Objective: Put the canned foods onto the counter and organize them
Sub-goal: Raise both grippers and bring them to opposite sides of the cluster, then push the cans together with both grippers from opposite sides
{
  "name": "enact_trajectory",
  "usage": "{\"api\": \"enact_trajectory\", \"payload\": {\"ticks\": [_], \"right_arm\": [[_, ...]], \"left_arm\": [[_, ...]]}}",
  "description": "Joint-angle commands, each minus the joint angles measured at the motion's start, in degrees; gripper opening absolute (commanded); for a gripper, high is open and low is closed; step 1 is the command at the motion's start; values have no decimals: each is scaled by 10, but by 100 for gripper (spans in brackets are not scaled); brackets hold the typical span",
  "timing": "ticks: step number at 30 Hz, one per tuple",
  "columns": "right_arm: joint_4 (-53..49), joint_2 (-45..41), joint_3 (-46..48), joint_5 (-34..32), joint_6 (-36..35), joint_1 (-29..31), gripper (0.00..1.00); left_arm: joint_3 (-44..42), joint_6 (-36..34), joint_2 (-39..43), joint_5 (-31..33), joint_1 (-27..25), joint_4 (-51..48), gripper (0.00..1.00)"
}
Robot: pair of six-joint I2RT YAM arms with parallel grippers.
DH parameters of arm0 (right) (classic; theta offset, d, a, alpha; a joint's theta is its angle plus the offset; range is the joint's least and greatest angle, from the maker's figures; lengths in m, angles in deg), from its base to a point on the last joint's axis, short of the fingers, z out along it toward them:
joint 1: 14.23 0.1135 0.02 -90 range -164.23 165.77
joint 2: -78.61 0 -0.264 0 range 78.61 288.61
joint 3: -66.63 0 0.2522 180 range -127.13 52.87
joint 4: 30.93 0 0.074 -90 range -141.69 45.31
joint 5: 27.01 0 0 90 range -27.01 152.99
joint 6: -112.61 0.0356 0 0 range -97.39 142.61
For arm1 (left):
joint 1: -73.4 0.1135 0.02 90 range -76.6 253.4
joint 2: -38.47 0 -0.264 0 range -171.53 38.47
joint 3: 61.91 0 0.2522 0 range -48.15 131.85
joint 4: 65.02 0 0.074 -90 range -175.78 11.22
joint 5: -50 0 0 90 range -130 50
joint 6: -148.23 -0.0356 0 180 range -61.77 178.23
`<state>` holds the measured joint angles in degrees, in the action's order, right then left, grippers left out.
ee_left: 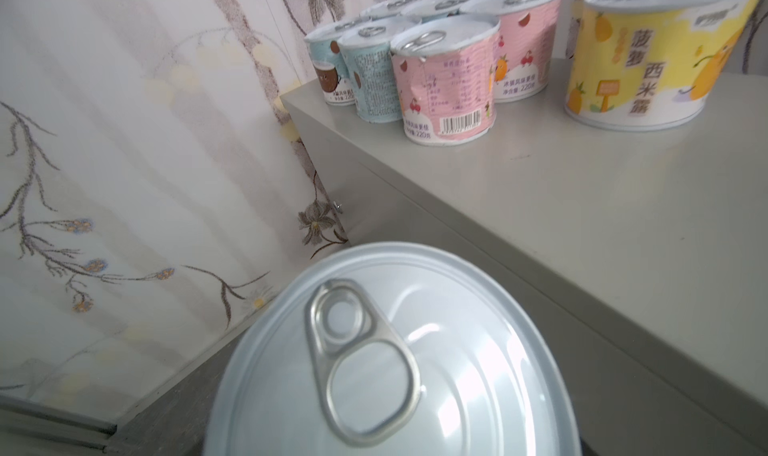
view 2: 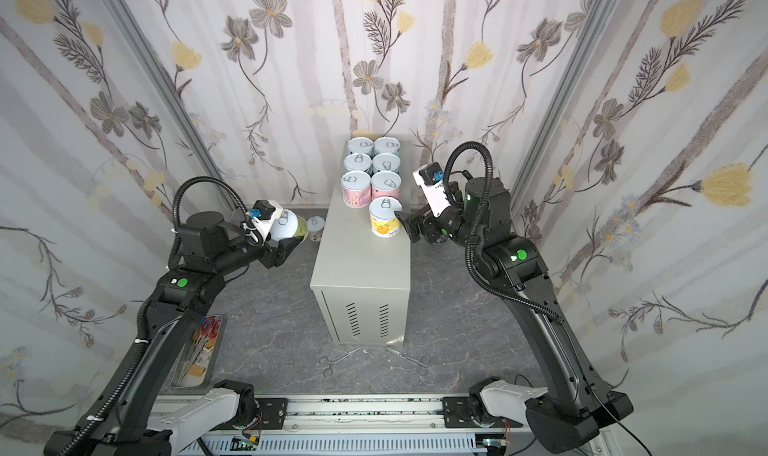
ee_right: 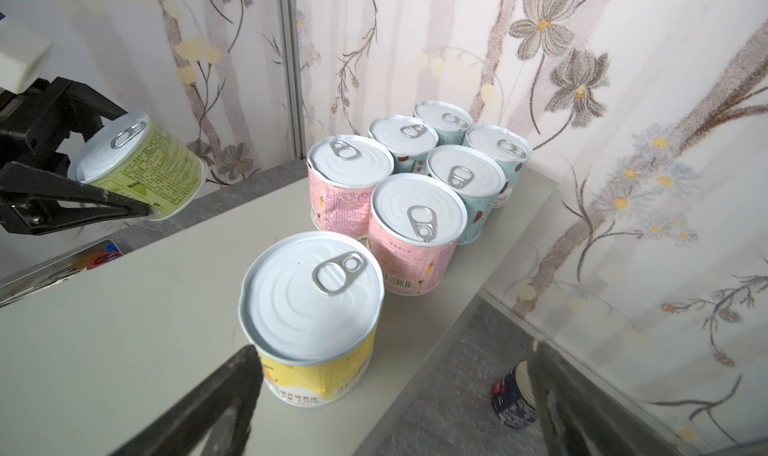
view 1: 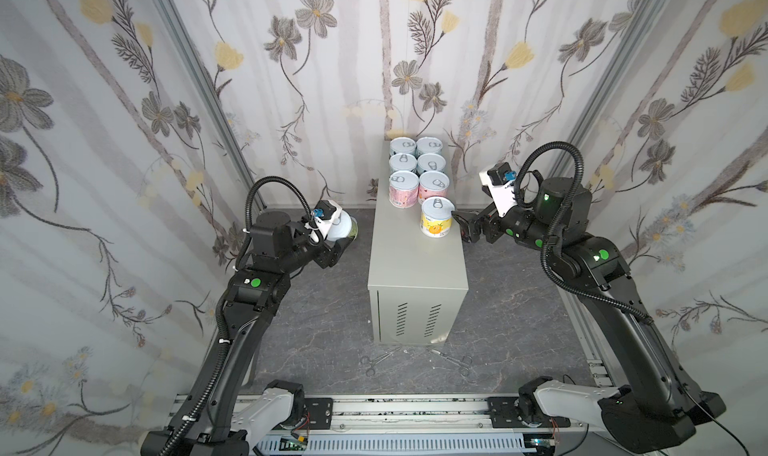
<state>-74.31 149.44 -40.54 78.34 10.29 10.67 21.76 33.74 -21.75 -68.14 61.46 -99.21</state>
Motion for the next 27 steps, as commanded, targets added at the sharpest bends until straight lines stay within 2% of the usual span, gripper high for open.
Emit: {"api": "enact_trajectory", "payload": {"ticks": [1,4,9,17,21,27], "right_arm": [[74,0,4,57,-7,1,100],[101,-6,25,61,-11,8,100],[133,-18,59,54,-19,27,100],[127,-22,74,30,-35,57,100],[118,-22,81,-11,-64,83,100],[142,-26,106,-53,-54,98,99]], "left_arm": [[30,29,3,-53,-3,35,51],[38,49,-4,-78,-9,45,51],[106,68,-42,-106,-38,23,51],[165,37,-105,-87,-106,-33,52],[196,23,-145,-80,-126,-71,51],[263,5,-213,-44,-159,-137,52]]}}
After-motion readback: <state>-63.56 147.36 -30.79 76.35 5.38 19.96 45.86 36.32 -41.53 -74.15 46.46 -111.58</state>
